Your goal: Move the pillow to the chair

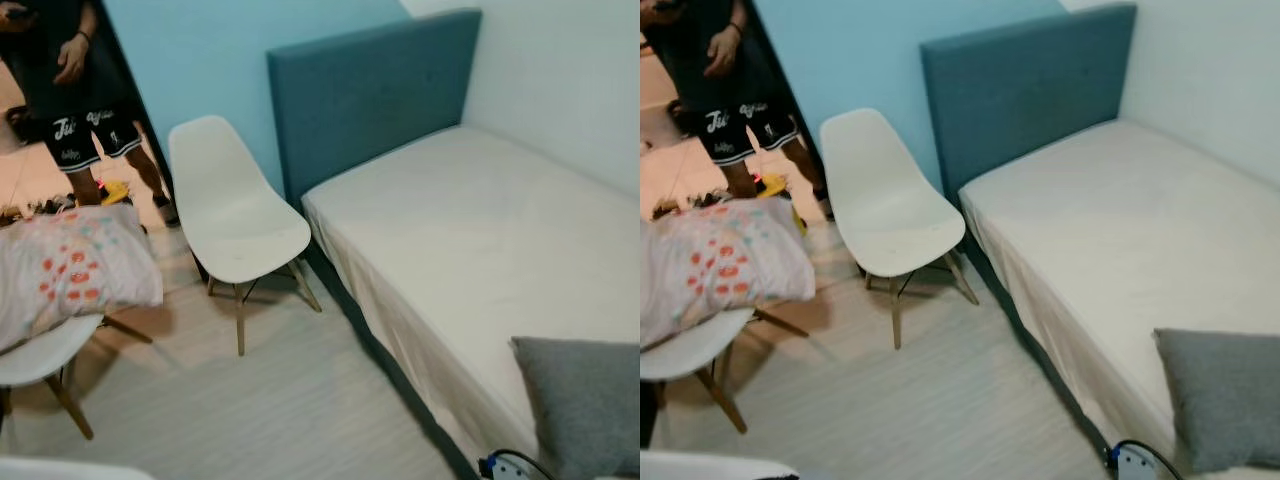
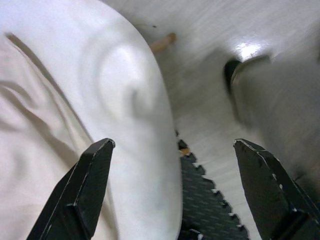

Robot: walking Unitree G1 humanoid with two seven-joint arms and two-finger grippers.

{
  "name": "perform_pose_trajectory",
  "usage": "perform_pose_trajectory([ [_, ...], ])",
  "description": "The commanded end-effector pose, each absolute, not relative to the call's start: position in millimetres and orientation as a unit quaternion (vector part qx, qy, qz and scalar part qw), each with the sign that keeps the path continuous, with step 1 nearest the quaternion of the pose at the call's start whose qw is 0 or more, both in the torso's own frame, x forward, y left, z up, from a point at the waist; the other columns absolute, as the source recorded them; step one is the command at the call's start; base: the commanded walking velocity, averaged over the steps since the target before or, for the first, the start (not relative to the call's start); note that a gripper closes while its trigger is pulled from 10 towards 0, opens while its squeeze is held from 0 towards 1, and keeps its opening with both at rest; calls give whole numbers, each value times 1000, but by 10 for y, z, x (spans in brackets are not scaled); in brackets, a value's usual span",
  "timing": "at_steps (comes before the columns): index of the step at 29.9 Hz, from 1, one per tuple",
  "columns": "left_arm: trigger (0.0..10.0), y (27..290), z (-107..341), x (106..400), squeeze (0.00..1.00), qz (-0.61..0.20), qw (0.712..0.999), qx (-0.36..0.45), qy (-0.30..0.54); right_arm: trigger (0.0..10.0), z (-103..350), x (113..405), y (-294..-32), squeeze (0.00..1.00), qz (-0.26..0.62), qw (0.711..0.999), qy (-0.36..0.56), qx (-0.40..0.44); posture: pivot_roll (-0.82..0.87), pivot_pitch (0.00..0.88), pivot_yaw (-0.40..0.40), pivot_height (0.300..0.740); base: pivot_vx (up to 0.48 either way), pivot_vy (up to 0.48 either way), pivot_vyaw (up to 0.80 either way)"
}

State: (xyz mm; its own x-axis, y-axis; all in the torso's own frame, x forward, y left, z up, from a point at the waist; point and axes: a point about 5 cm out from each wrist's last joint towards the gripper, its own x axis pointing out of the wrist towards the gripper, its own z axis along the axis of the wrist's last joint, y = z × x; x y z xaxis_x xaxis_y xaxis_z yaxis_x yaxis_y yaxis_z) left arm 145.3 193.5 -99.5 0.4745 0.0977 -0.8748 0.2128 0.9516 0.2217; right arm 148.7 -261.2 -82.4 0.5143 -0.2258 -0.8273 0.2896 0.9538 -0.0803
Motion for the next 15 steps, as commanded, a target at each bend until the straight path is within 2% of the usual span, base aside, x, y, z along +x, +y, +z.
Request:
perform_pose_trajectory([
  [1,10000,1916,-1011,1415,0,-43,842,154,516,10000,-851,1481,-2533,0,-140,868,474,40,1,71,12,720,0,0,794],
  [15,10000,1915,-1008,1427,0,-42,843,144,517,10000,-847,1503,-2516,0,-131,871,473,33,0,57,14,720,0,0,794],
])
